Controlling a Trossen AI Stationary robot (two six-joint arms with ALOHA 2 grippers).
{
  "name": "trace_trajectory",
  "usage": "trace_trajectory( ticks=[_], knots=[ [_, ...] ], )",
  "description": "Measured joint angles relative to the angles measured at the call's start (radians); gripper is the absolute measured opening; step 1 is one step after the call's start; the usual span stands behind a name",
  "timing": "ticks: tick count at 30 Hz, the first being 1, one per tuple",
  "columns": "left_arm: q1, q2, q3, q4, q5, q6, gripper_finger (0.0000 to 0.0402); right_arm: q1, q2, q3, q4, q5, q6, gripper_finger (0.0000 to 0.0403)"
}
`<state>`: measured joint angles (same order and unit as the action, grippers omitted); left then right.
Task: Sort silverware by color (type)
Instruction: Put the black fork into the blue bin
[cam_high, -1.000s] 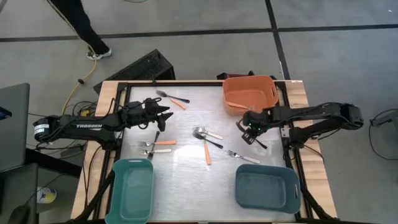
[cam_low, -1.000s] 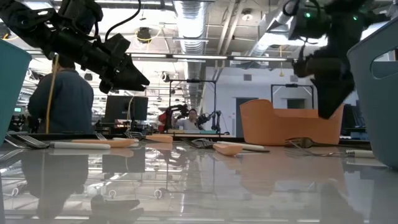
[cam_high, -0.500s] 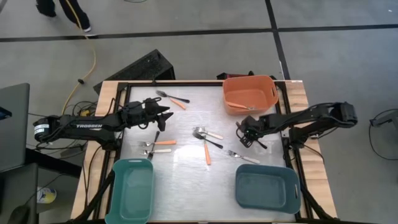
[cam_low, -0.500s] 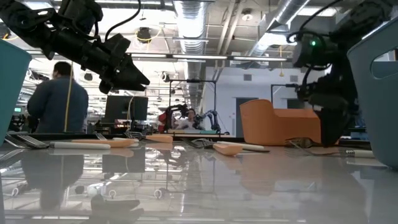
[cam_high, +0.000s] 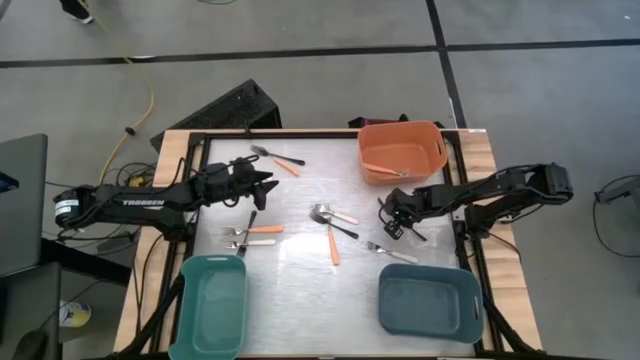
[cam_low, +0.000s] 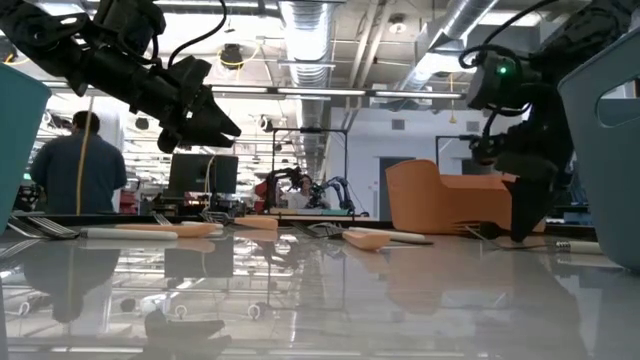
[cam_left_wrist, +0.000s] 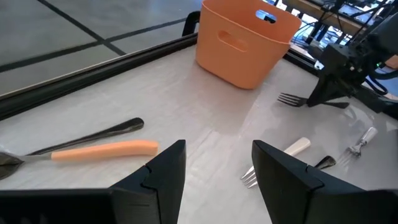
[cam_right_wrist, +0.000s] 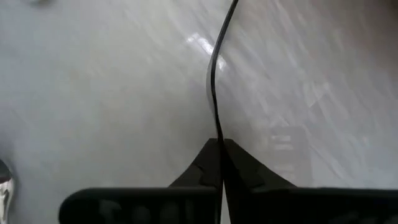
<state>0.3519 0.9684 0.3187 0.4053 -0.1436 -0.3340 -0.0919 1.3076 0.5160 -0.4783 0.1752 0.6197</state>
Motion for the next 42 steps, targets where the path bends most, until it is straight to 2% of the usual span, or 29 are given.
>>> trace_trajectory(
  ticks=[6,10,13,20,25,29,34,37,42],
  knots=[
    [0.000,0.000,0.000,-0.005,-0.005,0.011,0.0169,0.000,-0.094,0.026,-0.042,-0.040,0.024,0.0027],
    [0.000,0.000,0.000,-0.007,-0.028,0.039,0.0169,0.001,-0.144,0.080,-0.045,-0.114,-0.037,0.0023],
    [0.000,0.000,0.000,-0.007,-0.058,0.055,0.0169,0.010,-0.172,0.149,-0.033,-0.149,-0.045,0.0023],
    [0.000,0.000,0.000,-0.007,-0.153,0.113,0.0169,0.095,-0.181,0.355,-0.040,-0.155,-0.037,0.0023],
    [0.000,0.000,0.000,-0.007,-0.194,0.114,0.0169,0.224,-0.174,0.473,-0.077,-0.224,-0.013,0.0023],
    [0.000,0.000,0.000,-0.006,-0.230,0.157,0.0169,0.386,-0.174,0.489,-0.136,-0.233,0.159,0.0023],
    [0.000,0.000,0.000,-0.005,-0.238,0.216,0.0169,0.618,-0.149,0.489,-0.160,-0.190,0.393,0.0023],
    [0.000,0.000,0.000,-0.005,-0.238,0.217,0.0169,0.737,-0.113,0.489,-0.198,-0.149,0.441,0.0023],
    [0.000,0.000,0.000,-0.004,-0.238,0.192,0.0169,0.852,-0.014,0.488,-0.314,-0.146,0.472,0.0030]
  ],
)
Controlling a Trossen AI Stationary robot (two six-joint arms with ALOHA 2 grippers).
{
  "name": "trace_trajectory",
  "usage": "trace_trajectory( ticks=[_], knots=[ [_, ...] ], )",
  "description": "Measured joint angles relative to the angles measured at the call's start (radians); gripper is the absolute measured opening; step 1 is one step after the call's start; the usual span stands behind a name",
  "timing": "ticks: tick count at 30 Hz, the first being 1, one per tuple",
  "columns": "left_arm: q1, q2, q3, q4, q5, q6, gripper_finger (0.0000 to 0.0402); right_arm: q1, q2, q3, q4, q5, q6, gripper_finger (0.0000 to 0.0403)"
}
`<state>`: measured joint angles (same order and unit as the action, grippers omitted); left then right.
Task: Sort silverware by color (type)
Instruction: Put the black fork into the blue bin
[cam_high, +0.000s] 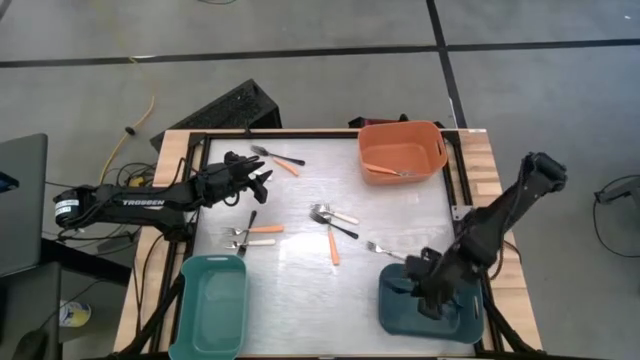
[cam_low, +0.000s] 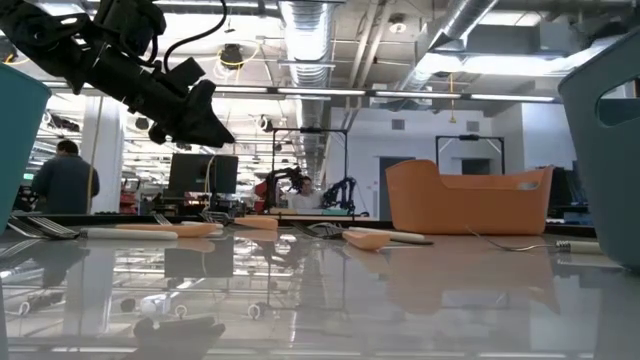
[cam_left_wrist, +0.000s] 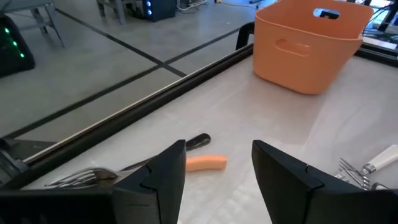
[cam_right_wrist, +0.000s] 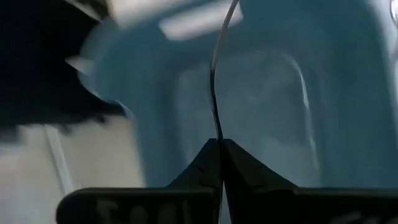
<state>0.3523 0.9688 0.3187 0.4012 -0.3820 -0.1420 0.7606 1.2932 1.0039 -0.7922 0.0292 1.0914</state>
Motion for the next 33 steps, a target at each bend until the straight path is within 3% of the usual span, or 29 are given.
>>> trace_trajectory(
  ticks=[11,14,20,25,33],
  knots=[
    [0.000,0.000,0.000,-0.021,0.001,-0.036,0.0169,0.102,0.179,-0.049,-0.012,-0.001,-0.079,0.0030],
    [0.000,0.000,0.000,-0.094,0.001,-0.047,0.0169,0.104,0.201,-0.075,0.003,-0.005,-0.082,0.0033],
    [0.039,0.000,0.016,-0.338,0.030,-0.228,0.0169,0.101,0.206,-0.093,0.009,-0.065,-0.078,0.0038],
    [0.111,0.016,0.080,-0.467,0.032,-0.147,0.0169,0.104,0.205,-0.093,-0.001,-0.068,-0.079,0.0039],
    [0.156,0.015,0.167,-0.511,0.074,-0.052,0.0169,0.104,0.201,-0.091,0.004,-0.085,-0.009,0.0061]
  ],
)
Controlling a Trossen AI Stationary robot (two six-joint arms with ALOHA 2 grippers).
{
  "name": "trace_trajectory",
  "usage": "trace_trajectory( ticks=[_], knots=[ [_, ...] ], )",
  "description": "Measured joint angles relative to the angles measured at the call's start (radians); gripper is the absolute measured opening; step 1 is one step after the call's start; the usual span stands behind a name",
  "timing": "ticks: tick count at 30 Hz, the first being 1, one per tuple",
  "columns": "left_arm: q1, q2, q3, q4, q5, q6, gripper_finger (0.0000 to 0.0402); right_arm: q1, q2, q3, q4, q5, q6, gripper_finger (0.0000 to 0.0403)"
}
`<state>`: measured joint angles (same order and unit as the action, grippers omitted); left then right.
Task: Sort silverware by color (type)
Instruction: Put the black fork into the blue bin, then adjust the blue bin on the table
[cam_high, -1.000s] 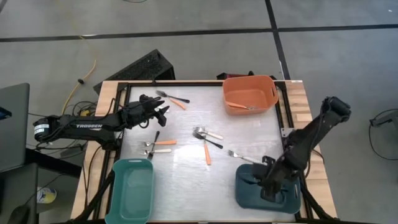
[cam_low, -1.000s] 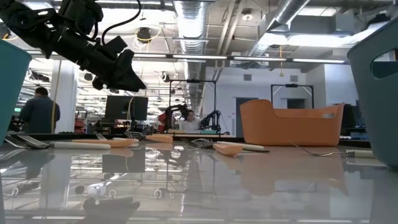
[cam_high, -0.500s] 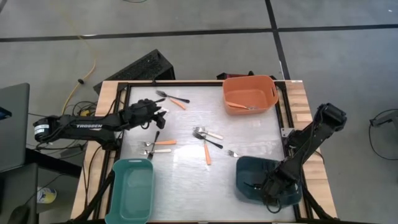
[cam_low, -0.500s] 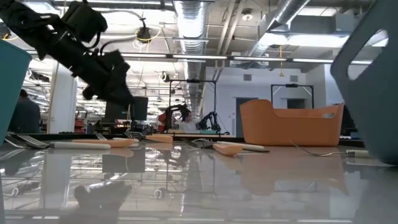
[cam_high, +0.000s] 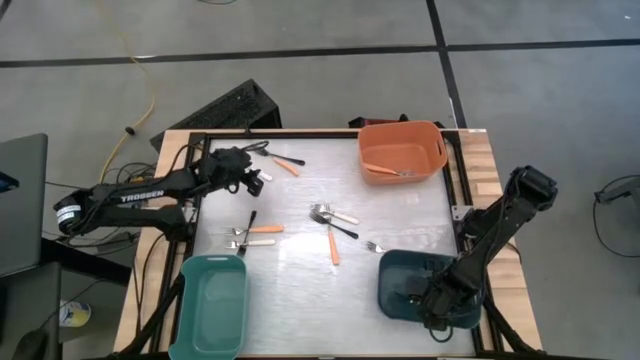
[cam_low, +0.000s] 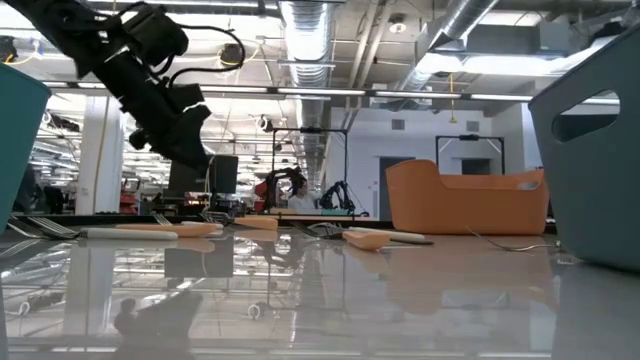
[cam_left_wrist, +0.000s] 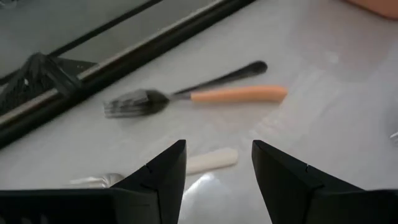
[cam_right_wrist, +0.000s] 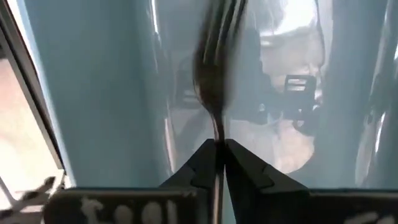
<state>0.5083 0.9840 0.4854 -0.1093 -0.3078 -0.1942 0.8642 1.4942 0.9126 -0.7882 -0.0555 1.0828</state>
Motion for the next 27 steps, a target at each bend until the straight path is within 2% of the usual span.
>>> trace_trajectory(
  ticks=[4,10,13,20,27],
  knots=[
    [0.005,0.000,0.056,-0.082,0.015,0.024,0.0169,-0.004,-0.027,0.029,-0.029,0.003,0.022,0.0095],
    [0.029,0.000,0.084,-0.091,0.018,0.088,0.0169,-0.026,-0.114,0.056,-0.060,0.061,-0.014,0.0158],
    [0.044,0.000,0.085,-0.098,0.030,0.077,0.0169,-0.036,-0.139,0.056,-0.027,0.075,-0.019,0.0175],
    [0.046,0.000,0.085,-0.111,0.031,0.069,0.0169,0.001,-0.043,0.028,0.081,0.108,-0.071,0.0166],
    [0.046,0.000,0.085,-0.111,0.031,0.068,0.0169,0.053,0.065,0.026,0.102,0.108,0.007,0.0136]
  ],
)
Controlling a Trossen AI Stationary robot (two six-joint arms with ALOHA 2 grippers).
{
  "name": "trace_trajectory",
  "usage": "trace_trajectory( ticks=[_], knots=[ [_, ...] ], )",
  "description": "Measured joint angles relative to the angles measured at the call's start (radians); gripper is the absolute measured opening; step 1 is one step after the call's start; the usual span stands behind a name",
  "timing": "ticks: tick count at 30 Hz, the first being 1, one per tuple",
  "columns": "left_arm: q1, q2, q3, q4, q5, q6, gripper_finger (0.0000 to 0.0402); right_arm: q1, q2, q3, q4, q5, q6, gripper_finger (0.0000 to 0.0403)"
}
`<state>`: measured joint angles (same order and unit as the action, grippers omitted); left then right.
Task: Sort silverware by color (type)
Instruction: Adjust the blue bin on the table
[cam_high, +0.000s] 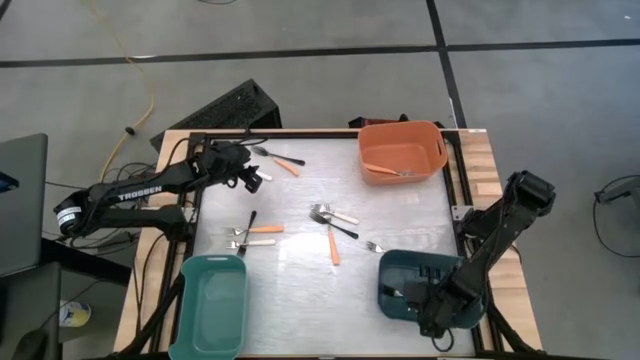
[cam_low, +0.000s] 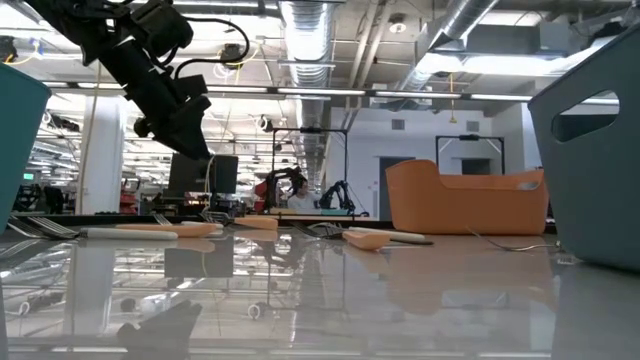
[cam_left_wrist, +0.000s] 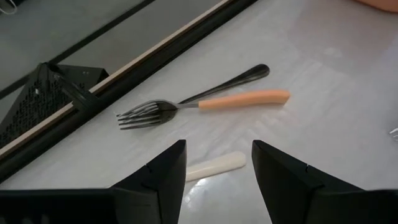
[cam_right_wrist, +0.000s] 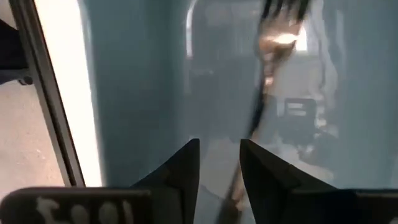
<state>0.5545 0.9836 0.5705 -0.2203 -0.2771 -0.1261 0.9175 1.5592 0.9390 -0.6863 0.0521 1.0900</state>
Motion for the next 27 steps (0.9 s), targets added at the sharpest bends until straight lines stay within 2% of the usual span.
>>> trace_trajectory(
  ticks=[12,27],
  knots=[
    [0.000,0.000,0.000,0.001,-0.002,-0.002,0.0169,0.140,0.097,0.000,0.227,-0.001,0.295,0.0118],
    [0.000,0.000,0.000,0.001,-0.003,-0.002,0.0169,0.182,0.096,0.000,0.284,-0.031,0.328,0.0118]
  ],
)
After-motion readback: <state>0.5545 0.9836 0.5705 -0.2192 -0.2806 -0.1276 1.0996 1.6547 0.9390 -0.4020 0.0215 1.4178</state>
